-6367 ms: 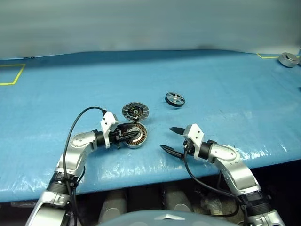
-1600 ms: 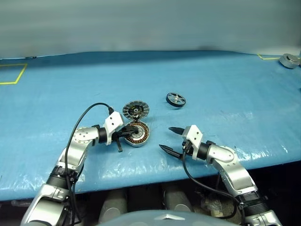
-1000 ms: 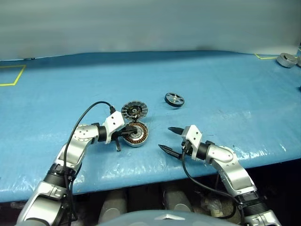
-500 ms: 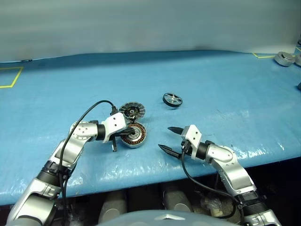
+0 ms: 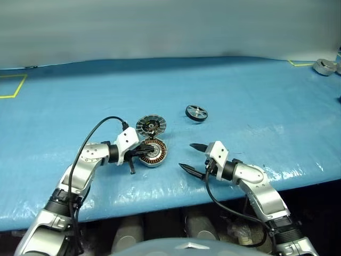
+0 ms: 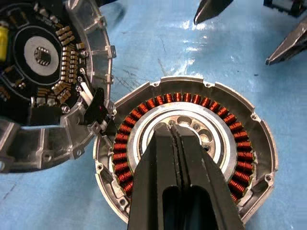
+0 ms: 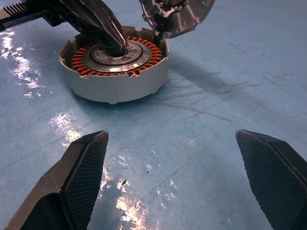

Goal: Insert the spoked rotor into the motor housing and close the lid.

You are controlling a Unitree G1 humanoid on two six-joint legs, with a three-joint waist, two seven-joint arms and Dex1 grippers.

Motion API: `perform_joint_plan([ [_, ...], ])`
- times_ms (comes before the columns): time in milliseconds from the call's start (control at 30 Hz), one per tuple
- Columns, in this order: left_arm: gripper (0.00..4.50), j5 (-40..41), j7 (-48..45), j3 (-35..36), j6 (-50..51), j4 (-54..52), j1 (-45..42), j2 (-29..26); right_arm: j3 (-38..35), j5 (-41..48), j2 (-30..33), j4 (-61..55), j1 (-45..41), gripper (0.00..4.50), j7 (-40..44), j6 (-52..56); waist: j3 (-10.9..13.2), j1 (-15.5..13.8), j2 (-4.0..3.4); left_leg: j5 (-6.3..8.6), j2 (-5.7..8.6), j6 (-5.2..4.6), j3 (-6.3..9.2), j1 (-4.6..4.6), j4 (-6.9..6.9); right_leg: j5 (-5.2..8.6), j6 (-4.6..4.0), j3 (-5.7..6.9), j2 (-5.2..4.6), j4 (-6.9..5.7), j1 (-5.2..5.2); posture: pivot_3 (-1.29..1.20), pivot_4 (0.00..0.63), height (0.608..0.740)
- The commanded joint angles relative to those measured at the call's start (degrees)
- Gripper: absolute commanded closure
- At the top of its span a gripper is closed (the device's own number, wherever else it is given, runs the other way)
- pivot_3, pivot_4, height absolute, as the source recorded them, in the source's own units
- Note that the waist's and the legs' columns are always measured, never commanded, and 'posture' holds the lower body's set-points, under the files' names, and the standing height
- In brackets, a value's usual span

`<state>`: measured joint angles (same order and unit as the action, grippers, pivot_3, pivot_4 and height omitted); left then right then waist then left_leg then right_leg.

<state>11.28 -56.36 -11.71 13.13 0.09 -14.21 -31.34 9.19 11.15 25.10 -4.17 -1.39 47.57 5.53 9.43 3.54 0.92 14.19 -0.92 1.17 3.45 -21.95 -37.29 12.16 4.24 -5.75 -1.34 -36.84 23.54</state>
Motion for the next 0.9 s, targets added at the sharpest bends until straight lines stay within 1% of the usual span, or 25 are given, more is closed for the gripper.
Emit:
perform_joint_plan([
  [33,4.48,1.3,-0.4,1.8,0.1,-1.1,-0.1,-0.5,-0.3,0.6,-0.1,-1.0,-0.7,0.00,0.4,-1.1,0.0,0.0,0.00,0.00,0.00,0.00,0.00,0.00,0.00,0.00,0.00,0.00,0.00,0.01,0.00,0.00,0.150,0.740],
  [167,4.48,1.7,-1.1,1.6,0.3,-1.7,0.2,-1.0,0.0,0.5,-0.3,-0.8,-0.9,0.00,0.5,-1.3,0.0,-0.1,0.00,0.00,0.01,0.00,0.00,-0.01,0.00,0.00,0.00,0.00,0.00,0.02,0.00,0.00,0.150,0.740],
  [433,4.48,-1.2,-1.1,0.2,0.0,-1.4,-0.4,-2.7,0.1,0.5,-0.6,-0.8,-0.6,0.00,0.5,-1.6,0.0,0.0,0.00,0.00,0.00,0.00,0.00,-0.01,0.00,0.00,0.00,0.00,0.00,0.02,0.00,0.00,0.150,0.740],
  [900,4.48,-5.2,-2.0,-2.7,-1.0,1.3,-3.0,-2.7,0.2,0.4,-1.2,-1.6,-0.1,0.00,-0.3,-1.5,0.0,-0.1,0.00,0.00,0.00,0.00,0.00,0.00,0.00,0.00,0.00,0.00,0.00,0.02,-0.01,0.00,0.150,0.740],
])
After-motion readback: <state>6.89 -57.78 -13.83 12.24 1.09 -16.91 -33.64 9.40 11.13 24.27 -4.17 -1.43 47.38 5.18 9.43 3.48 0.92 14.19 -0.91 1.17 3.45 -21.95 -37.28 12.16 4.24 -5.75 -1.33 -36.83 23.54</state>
